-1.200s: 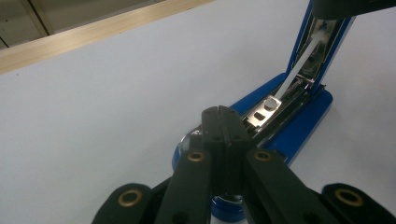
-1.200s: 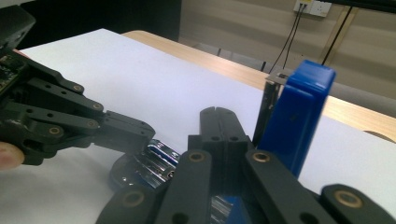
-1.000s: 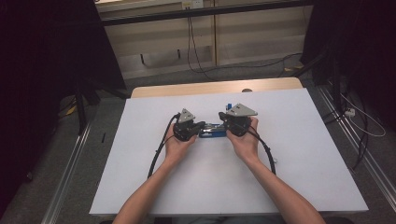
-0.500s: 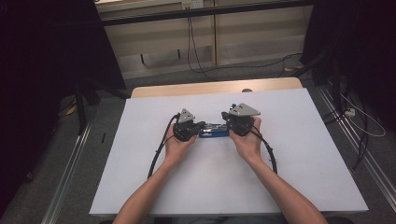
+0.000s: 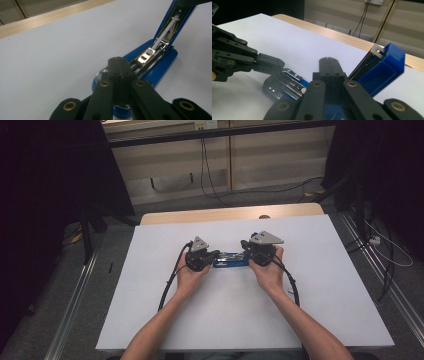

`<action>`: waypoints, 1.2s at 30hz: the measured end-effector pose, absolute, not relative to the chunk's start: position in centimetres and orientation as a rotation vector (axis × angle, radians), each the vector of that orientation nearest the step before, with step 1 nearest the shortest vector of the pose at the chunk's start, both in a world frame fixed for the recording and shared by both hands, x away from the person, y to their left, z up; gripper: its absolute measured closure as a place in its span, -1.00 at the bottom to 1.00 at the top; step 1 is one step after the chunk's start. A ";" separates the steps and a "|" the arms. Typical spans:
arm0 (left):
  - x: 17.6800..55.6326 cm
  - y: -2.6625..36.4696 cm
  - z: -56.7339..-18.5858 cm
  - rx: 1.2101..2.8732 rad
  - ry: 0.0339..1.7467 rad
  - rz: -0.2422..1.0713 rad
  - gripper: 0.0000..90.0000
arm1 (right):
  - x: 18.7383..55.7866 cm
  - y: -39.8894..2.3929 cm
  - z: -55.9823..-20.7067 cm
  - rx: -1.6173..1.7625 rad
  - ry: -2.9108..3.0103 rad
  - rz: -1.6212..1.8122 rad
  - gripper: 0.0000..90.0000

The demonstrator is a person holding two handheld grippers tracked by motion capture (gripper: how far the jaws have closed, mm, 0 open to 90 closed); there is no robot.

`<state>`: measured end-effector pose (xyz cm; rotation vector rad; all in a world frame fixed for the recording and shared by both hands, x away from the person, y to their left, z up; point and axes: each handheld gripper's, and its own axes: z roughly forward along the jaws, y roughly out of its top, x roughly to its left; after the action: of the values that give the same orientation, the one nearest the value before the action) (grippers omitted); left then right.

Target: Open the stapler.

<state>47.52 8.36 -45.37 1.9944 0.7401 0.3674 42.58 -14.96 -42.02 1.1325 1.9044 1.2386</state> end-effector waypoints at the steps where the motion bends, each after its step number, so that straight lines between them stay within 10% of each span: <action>1: 47.5 8.4 -45.4 1.996 0.741 0.368 1.00 | 42.6 -15.0 -42.0 1.134 1.905 1.243 1.00; 36: 47.5 8.3 -45.3 1.998 0.741 0.372 1.00 | 42.3 -16.6 -42.4 1.149 1.916 1.201 1.00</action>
<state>47.48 8.33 -45.34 1.9982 0.7407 0.3724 42.27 -16.57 -42.36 1.1493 1.9162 1.2013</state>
